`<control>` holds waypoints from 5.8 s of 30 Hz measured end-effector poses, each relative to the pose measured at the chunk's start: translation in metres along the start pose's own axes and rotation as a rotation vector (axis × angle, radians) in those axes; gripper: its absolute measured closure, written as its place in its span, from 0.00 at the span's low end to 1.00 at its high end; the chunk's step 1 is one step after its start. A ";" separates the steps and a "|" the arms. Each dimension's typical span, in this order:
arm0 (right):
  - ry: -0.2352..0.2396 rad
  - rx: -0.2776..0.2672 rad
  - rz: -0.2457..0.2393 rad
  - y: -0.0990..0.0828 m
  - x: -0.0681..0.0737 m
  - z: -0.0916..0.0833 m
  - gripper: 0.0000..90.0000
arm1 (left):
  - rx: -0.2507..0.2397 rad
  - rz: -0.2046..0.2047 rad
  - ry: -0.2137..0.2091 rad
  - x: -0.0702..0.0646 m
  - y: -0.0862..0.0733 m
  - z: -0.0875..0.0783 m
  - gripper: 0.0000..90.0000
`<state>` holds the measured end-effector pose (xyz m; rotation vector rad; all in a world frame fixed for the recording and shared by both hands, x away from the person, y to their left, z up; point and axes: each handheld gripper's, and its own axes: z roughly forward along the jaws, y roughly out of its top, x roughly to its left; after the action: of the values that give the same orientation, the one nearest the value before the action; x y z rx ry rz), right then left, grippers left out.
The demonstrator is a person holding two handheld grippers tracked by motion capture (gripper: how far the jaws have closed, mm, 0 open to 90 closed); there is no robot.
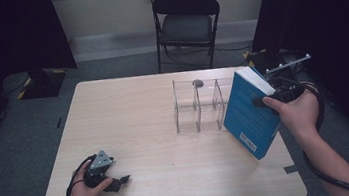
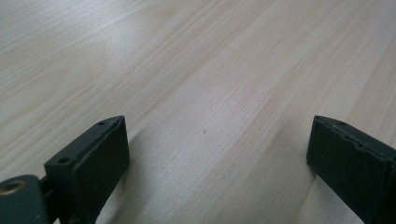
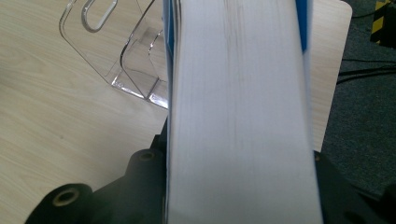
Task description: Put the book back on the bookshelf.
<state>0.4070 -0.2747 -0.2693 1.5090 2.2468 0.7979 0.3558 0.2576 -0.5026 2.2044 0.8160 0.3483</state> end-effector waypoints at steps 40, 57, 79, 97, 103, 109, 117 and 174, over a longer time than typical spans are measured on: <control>-0.051 -0.042 0.054 0.019 0.000 0.024 0.69 | 0.003 0.005 -0.002 0.000 0.000 0.000 0.05; -0.065 -0.044 0.060 0.023 0.002 0.033 0.69 | -0.002 -0.001 -0.005 -0.001 0.000 0.001 0.04; -0.089 -0.057 0.070 0.034 0.004 0.041 0.69 | -0.002 -0.003 -0.004 -0.001 0.000 0.001 0.04; -0.107 -0.051 0.086 0.042 0.005 0.047 0.69 | -0.002 -0.002 -0.005 -0.001 0.000 0.001 0.04; -0.127 -0.056 0.087 0.043 0.005 0.048 0.69 | -0.001 -0.001 -0.005 -0.001 0.000 0.001 0.04; -0.120 -0.068 0.105 0.044 0.002 0.048 0.69 | -0.001 -0.001 -0.005 -0.001 0.000 0.001 0.04; -0.130 -0.083 0.100 0.046 0.004 0.052 0.69 | -0.001 -0.003 -0.005 -0.001 0.000 0.001 0.04; -0.150 -0.111 0.141 0.056 -0.001 0.066 0.69 | -0.002 -0.002 -0.005 -0.001 0.000 0.001 0.04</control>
<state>0.4853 -0.2415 -0.2874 1.6302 1.9739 0.8059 0.3558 0.2565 -0.5031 2.2019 0.8150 0.3420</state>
